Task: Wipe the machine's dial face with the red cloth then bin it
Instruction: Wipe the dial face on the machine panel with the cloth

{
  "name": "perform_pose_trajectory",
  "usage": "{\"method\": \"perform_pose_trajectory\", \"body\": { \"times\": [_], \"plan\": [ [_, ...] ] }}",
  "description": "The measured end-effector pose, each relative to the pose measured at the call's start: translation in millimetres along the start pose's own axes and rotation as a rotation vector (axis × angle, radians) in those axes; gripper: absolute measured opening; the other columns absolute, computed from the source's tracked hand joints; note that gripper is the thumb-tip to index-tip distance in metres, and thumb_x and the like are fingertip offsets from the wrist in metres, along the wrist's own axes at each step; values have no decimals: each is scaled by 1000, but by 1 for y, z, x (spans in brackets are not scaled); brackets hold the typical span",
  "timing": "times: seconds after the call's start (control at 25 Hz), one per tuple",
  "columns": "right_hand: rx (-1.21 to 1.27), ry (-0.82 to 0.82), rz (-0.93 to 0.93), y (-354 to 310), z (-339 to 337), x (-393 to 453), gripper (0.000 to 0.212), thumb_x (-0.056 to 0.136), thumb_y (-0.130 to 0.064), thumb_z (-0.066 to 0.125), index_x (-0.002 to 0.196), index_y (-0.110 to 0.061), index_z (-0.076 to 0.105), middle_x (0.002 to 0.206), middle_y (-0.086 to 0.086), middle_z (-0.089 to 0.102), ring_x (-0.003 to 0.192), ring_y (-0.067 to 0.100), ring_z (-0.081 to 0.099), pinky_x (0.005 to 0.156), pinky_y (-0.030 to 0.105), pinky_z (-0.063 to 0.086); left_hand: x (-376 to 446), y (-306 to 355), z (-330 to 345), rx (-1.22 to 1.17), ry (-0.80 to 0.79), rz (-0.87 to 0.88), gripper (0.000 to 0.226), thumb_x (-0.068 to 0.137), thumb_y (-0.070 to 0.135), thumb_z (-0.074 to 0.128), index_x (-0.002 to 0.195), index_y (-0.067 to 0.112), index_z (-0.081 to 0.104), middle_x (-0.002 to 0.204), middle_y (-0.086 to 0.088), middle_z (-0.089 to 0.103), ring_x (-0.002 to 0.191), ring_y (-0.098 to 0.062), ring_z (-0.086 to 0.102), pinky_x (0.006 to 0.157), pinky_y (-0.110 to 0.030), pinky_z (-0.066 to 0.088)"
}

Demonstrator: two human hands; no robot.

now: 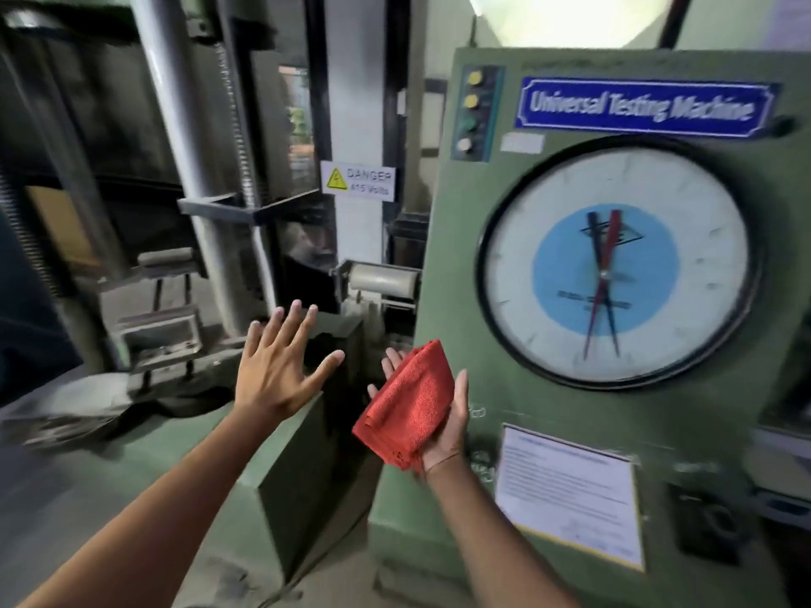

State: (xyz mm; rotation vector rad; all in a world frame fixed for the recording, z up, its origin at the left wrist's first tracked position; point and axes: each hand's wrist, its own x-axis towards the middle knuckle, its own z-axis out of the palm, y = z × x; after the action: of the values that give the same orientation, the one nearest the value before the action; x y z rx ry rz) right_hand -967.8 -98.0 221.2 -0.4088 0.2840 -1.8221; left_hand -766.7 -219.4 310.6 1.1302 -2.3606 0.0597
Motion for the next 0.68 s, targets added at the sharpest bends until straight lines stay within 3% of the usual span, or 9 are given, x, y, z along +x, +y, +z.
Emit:
{"method": "perform_pose_trajectory", "body": {
  "times": [0.08,0.2,0.36,0.48,0.68],
  "plan": [
    [-6,36,-45,-71,-13,0,105,89,-80,57,163,-7,43,167,17,47,155,32,44,124,64,37,35,64,14,-45,5,54,100,89,87,17,172,31,15,180,1,9,167,-22,6,135,-49,0],
    [-19,73,-142,-172,-34,0,89,94,-79,52,147,-8,64,165,18,49,150,33,50,131,65,20,88,156,34,-73,22,130,102,87,88,15,171,31,16,180,2,11,167,-22,7,135,-47,0],
    [-38,88,-242,-270,-44,0,79,96,-73,56,151,-16,58,163,14,52,155,34,43,132,67,15,141,240,58,-104,49,203,101,88,88,16,171,31,17,180,0,13,167,-25,11,134,-50,4],
    [-86,91,-296,-329,-42,9,70,93,-72,57,135,-19,72,158,11,59,149,30,52,125,68,31,175,284,79,-142,45,243,101,88,90,15,172,33,14,180,2,11,167,-26,12,134,-51,4],
    [-110,111,-374,-392,-40,31,67,94,-71,60,128,-15,71,161,10,55,144,31,55,116,67,45,231,335,109,-206,71,293,101,88,91,14,172,34,11,180,3,10,167,-23,8,135,-50,3]
  ]
}}
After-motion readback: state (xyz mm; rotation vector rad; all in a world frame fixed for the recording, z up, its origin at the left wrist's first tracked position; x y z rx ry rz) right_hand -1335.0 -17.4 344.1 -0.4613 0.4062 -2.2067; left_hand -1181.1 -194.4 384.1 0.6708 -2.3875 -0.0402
